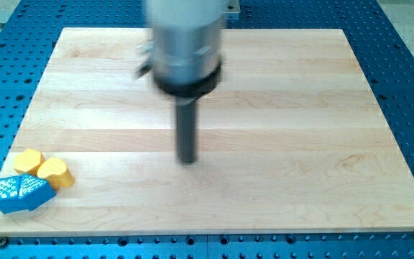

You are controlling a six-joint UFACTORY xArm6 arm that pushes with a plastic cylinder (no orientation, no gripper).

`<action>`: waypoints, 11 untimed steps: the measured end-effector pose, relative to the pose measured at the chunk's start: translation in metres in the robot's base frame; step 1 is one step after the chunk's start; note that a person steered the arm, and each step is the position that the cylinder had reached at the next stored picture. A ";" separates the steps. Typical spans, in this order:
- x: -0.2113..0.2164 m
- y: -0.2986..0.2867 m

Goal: Place the cube into the red blocks

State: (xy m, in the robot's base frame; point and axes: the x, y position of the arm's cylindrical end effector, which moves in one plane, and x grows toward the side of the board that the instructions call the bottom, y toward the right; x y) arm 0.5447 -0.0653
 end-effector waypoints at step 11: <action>-0.086 -0.117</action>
State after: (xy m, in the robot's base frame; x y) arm 0.4583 -0.1818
